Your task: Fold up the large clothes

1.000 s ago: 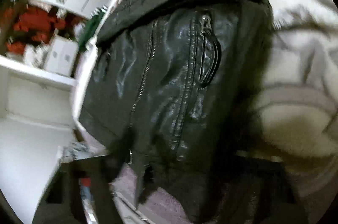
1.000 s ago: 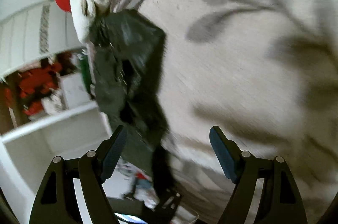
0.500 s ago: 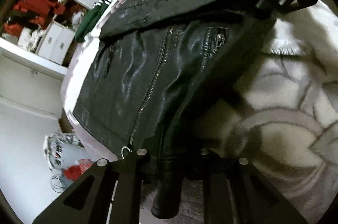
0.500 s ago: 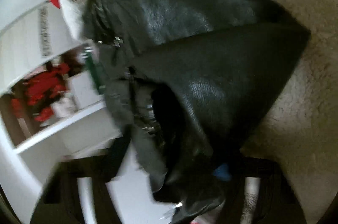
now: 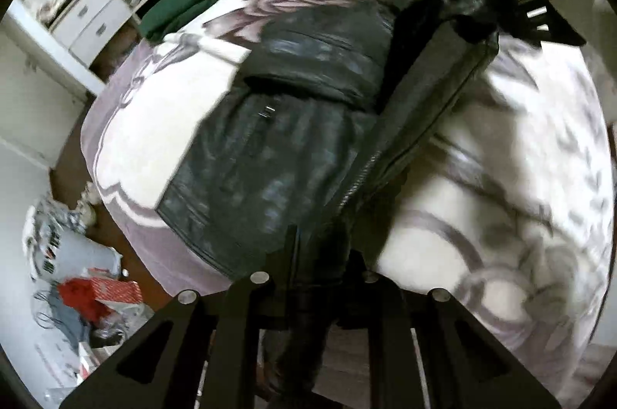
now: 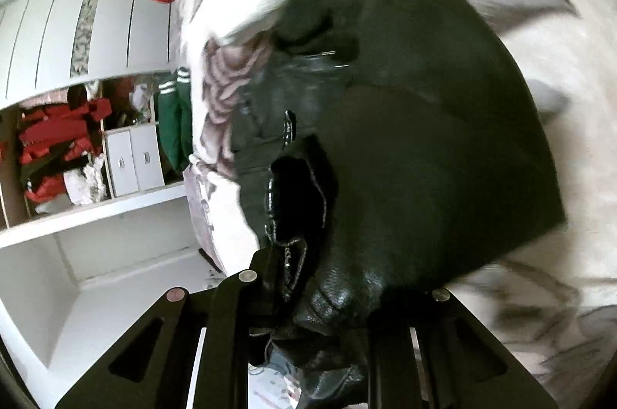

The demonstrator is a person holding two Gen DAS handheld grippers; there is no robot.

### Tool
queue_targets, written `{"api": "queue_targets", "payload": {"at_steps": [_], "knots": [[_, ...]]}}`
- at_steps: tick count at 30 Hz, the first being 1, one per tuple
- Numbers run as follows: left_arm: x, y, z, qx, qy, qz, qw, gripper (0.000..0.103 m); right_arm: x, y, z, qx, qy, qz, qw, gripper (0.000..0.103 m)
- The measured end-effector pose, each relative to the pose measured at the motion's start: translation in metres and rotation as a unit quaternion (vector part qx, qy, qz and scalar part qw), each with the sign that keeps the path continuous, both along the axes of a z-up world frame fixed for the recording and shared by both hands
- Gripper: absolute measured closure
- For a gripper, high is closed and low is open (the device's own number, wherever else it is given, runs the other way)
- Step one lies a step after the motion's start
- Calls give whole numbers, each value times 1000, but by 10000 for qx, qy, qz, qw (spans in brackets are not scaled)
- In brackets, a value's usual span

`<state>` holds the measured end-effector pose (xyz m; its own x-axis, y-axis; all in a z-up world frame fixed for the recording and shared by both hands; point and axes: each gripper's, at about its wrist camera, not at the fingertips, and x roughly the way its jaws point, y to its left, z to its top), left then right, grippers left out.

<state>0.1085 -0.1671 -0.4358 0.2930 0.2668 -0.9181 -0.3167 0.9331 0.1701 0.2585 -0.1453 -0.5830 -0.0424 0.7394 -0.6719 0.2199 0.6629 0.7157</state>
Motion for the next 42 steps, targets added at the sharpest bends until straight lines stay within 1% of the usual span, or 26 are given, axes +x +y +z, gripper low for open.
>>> {"api": "queue_targets", "payload": {"at_steps": [5,9,12,14,15,16,17,18,19,21,22,23,24,25,26,28,29,30,31,33,34,36,37,38,40,42], "knots": [[12,89,1,-394,-148,366,9984,92,21,105,23,-484,-194,504,9974,84],[21,151,-32,-959,1,685,9930,92,36,196,1,-1179,-133,894,9889,85],[22,203,-75,-1620,230,958,9819,91,40,248,-31,-1720,-44,1207,9777,84],[21,224,-99,-1968,351,1046,9742,86,38,272,-53,-2070,85,1378,9685,83],[20,236,-114,-2320,452,1018,9663,85,38,281,-59,-2167,152,1434,9655,75],[18,244,-120,-2609,455,1038,9587,84,39,287,-61,-2167,202,1388,9661,61],[15,252,-123,-2927,427,1064,9493,82,40,290,-60,-2000,238,1318,9706,52],[12,260,-124,-3273,388,1073,9380,81,40,290,-57,-1755,252,1269,9759,32],[9,266,-125,-3533,398,1067,9286,79,40,287,-49,-1379,277,1213,9826,25],[1,274,-123,-3887,452,1042,9143,76,41,278,-39,-794,357,1145,9896,25],[-2,278,-122,-3956,474,1072,9109,73,42,266,-33,-108,478,1013,9936,25],[-8,282,-119,-4020,483,1131,9073,70,42,257,-28,220,540,882,9944,25],[-11,286,-116,-4041,470,1169,9060,68,43,244,-22,569,549,719,9943,25],[-15,288,-113,-4040,446,1216,9055,61,45,230,-14,712,449,595,9947,25],[-20,293,-107,-4007,403,1312,9059,55,47,216,-5,550,249,498,9969,25],[-25,301,-99,-3979,281,1414,9060,52,47,195,9,20,-144,448,9989,25],[-25,306,-97,-3944,265,1474,9067,46,46,192,10,-149,-253,510,9983,26],[-25,310,-94,-3858,229,1582,9086,45,45,193,6,-214,-233,633,9975,36],[-23,314,-91,-3828,153,1629,9092,45,42,201,-3,-266,-146,841,9960,61],[-12,318,-86,-3707,17,1661,9138,45,39,221,-23,-444,-28,1192,9919,78],[-2,320,-84,-3600,-21,1607,9190,45,38,236,-36,-557,-29,1334,9895,78],[15,312,-83,-3365,-14,1430,9308,45,45,266,-73,-1094,-148,1706,9791,78],[26,310,-83,-3260,-24,1346,9357,45,48,271,-94,-1136,-10,1727,9784,79],[35,304,-81,-3188,-72,1260,9394,45,53,269,-104,-961,175,1600,9823,80],[54,293,-76,-3101,-102,1114,9441,45,62,257,-94,-585,497,1512,9855,80],[69,285,-69,-3161,-142,1016,9432,45,64,228,-61,-210,335,1368,9898,76]]}}
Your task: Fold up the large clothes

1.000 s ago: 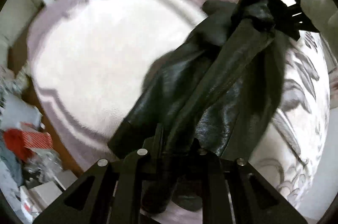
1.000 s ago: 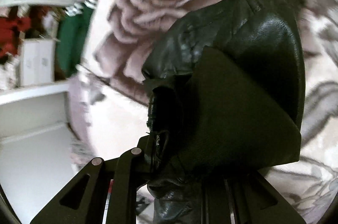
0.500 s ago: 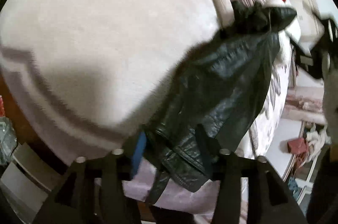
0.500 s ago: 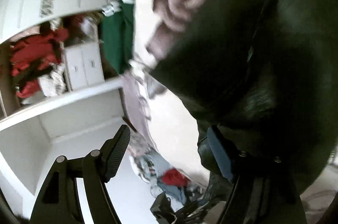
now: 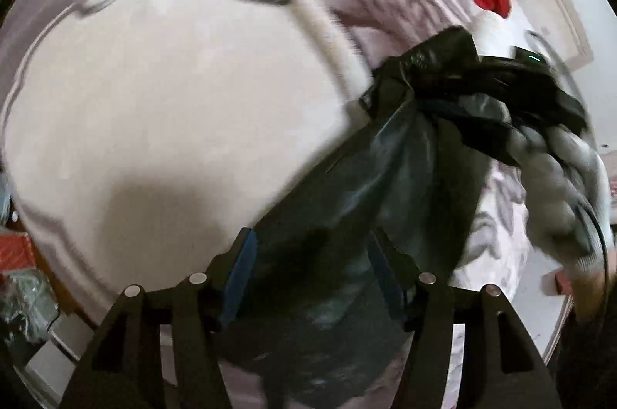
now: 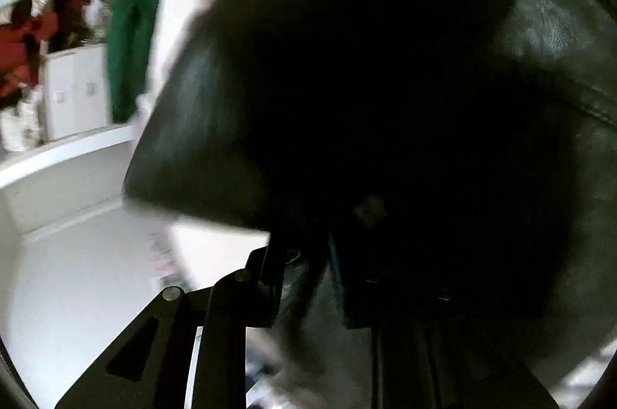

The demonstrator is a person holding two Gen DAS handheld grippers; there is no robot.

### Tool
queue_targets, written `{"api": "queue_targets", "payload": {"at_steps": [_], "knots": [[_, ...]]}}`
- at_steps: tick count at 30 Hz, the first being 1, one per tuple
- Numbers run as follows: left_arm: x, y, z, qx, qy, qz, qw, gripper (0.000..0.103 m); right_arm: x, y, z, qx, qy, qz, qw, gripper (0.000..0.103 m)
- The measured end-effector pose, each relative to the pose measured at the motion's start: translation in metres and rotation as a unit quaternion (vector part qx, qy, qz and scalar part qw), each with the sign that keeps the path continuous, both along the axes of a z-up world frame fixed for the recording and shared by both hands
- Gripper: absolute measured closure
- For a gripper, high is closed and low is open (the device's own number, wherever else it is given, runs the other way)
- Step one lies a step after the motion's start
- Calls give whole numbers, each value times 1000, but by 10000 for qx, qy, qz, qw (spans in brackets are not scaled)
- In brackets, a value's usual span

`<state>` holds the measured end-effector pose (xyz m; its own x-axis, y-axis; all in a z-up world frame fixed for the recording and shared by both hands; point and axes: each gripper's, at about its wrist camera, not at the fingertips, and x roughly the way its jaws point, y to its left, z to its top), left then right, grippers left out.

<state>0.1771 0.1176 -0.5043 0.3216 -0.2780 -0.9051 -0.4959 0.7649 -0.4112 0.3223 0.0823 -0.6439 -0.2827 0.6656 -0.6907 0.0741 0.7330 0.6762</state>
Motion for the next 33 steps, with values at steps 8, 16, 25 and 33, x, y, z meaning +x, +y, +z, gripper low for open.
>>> {"api": "queue_targets", "payload": {"at_steps": [8,16,25,33], "knots": [[107,-52,-4,116,-303,-222,9992,45,26,-144,93,-895,-1150,-164,9892,58],[145,-31,-77,133,424,-78,9990,46,52,-70,-1,-1414,-630,1192,9807,67],[143,-24,-85,222,332,12,9992,39,56,-53,-31,-1909,-644,1823,9624,58],[114,-42,-60,307,211,-215,9991,33,85,-215,-6,-890,-479,27,9949,24]]}}
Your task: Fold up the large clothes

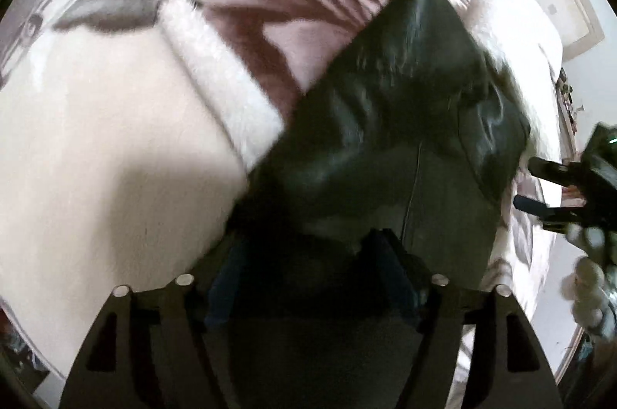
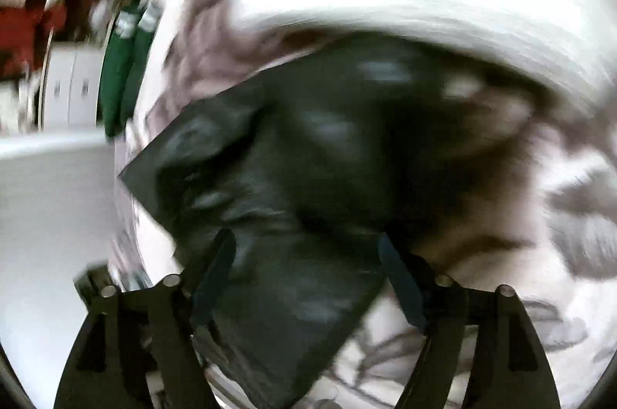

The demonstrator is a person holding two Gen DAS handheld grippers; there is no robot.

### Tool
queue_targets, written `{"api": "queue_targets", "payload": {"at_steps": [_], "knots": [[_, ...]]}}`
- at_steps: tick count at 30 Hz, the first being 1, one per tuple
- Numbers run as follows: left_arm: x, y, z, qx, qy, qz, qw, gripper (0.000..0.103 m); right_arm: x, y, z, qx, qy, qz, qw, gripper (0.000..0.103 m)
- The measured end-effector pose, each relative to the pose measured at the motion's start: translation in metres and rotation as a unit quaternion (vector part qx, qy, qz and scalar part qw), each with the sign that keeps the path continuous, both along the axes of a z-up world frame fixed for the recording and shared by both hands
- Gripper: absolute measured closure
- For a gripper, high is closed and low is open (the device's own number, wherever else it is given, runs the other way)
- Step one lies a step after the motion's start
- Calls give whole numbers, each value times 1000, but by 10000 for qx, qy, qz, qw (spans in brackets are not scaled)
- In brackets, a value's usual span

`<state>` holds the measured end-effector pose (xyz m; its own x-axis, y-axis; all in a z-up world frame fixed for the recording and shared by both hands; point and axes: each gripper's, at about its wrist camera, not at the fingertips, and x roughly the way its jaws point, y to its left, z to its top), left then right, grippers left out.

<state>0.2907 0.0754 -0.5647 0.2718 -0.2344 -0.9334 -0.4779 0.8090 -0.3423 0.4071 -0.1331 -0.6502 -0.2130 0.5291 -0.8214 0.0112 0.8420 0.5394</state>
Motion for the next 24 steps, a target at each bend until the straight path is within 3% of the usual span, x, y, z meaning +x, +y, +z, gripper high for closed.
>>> {"api": "queue_targets", "payload": {"at_steps": [1,3,6,7,9,12,15,17,19,21,24], "knots": [[-4,-1,-1,-68,-3,64,10000,33,2,-13,-18,-50,196,-191,9996,24],[-12,-3,-2,-147,8,211,9997,33,8,-17,-46,297,394,-248,9985,24],[-22,-9,-3,-46,47,243,9997,32,14,-16,-58,822,79,-425,9957,22],[-22,-13,-2,24,51,224,9997,32,15,-19,-55,1085,-107,-573,9924,37],[-17,-16,0,80,47,168,9998,32,11,-27,-53,1026,-99,-781,9916,65],[-12,-20,4,95,75,-7,9999,32,-9,-61,-35,1127,-79,-1270,9854,73],[-14,-28,14,-68,132,-286,9995,32,-50,-125,-6,1116,26,-2040,9726,74],[-21,-39,25,-249,54,-503,9984,32,-95,-182,14,924,95,-2580,9617,75],[-30,-49,31,-249,30,-614,9978,32,-139,-228,25,548,180,-2791,9585,75],[-42,-58,32,-238,110,-626,9977,32,-175,-262,22,54,445,-2692,9620,72],[-58,-73,28,-211,294,-488,9981,32,-206,-296,15,-736,910,-2441,9627,60]]}}
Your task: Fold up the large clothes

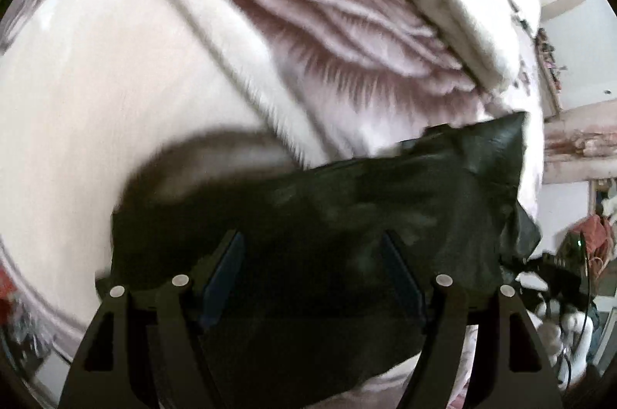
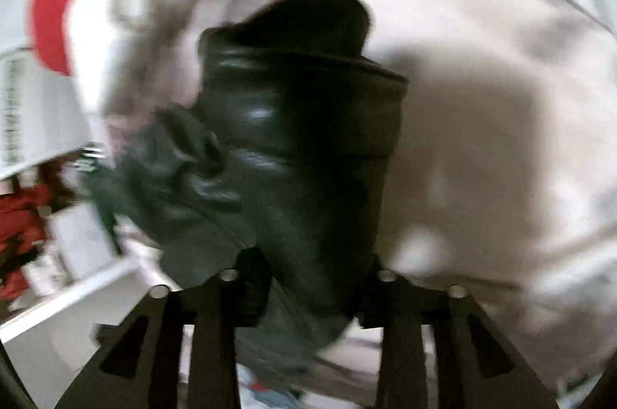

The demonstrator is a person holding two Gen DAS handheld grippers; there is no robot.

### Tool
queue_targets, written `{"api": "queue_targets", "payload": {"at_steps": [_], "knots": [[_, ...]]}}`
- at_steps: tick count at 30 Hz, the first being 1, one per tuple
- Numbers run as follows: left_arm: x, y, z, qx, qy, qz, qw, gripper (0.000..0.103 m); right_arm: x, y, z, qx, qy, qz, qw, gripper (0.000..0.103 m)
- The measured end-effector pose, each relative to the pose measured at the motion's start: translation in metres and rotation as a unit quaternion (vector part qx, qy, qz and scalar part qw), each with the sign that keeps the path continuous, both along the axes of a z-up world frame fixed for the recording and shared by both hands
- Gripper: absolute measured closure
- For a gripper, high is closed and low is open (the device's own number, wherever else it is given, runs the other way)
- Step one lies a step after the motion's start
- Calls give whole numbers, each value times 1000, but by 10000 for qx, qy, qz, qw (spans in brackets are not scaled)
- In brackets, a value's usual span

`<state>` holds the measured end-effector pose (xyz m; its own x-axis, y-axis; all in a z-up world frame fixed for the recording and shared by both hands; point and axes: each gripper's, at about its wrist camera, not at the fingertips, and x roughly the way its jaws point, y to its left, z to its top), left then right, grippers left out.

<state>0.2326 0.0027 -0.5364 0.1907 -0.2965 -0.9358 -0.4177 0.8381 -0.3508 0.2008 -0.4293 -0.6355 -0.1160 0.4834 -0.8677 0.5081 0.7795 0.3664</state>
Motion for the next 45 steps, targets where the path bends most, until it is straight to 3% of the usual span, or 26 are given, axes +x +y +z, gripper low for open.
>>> {"api": "queue_targets", "payload": {"at_steps": [3,5,6,9,12,16,20,25,30,31,34,39,41,45], "knots": [[-12,-14,7,180,8,100,9998,32,-9,-19,33,-315,-120,314,9989,55],[-12,-27,15,229,-41,99,9997,32,-3,-13,62,-616,-479,706,9944,55],[-15,-30,16,251,-63,77,9996,32,5,4,79,-741,-744,986,9896,55],[-1,-58,14,380,-210,-70,9990,32,43,88,95,-280,-1201,1907,9739,55],[18,-76,-8,605,-44,-185,9980,32,79,168,80,-48,-1314,2677,9545,55],[27,-72,-39,650,84,-74,9978,30,122,228,29,-959,-1272,3549,9212,56],[35,-66,-45,620,-50,-50,9981,30,144,231,-27,-860,-627,3314,9375,56],[41,-63,-40,553,124,100,9983,28,149,221,-3,-639,-661,3239,9416,54],[35,-72,-18,703,114,15,9975,31,123,165,45,-13,-918,2433,9656,50],[33,-74,-13,706,87,-1,9975,34,114,147,52,-7,-934,2247,9699,50],[27,-86,-3,780,35,-143,9968,57,95,108,63,-239,-1007,1861,9771,50],[29,-108,-27,917,233,-578,9938,58,55,54,55,-478,-936,1123,9881,49],[31,-110,-40,980,261,-684,9925,57,41,33,50,-426,-923,862,9911,42],[34,-103,-56,800,275,-632,9944,55,25,39,2,-122,-790,566,9952,31]]}}
